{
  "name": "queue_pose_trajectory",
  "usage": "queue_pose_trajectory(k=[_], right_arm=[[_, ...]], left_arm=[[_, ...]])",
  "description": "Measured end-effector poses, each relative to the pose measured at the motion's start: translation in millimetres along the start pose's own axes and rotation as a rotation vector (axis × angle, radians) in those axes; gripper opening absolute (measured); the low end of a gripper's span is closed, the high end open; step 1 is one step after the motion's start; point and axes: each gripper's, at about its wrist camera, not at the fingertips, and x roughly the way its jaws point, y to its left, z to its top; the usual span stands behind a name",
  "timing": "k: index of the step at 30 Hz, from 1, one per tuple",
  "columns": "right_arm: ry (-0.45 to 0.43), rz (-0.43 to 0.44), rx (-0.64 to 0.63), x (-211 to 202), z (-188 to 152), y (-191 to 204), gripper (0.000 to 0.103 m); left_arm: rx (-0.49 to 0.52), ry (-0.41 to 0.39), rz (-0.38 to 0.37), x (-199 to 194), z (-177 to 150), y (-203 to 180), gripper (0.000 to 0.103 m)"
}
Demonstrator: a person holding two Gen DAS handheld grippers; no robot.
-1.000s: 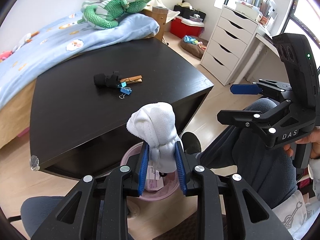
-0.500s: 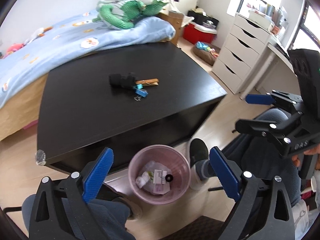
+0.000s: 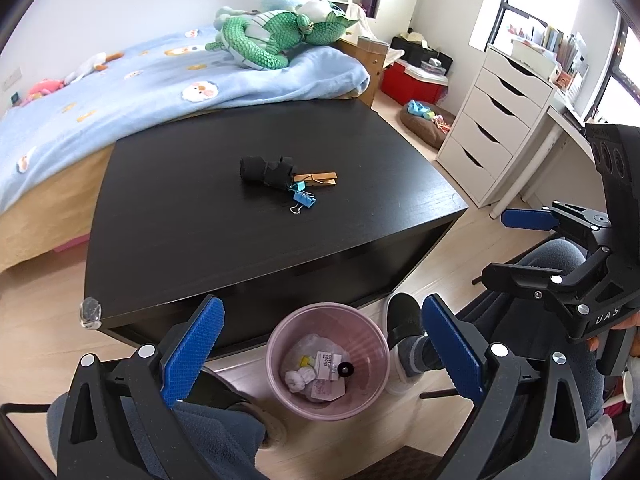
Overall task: Collect trash
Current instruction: 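Move both tools back over the black fabric and clothespin on the table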
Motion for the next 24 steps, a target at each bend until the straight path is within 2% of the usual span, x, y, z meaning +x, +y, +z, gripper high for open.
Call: queue_pose_trajectory(k=[13,19,24], right_arm=[[-0.005,0.021,-0.034,20,45,-13,0.099],[0.007,0.024,-0.114,41,77,-15,0.099],[0.062,0.02,-0.194,70,101,-17,0.099]], left_arm=[[-0.025,-0.029,-0.013,13,24,18,0.095],[-0.035,-0.049,-0.01,17,40,28,0.095],[-0.043,-0.053,-0.011,22,48,35,0.095]])
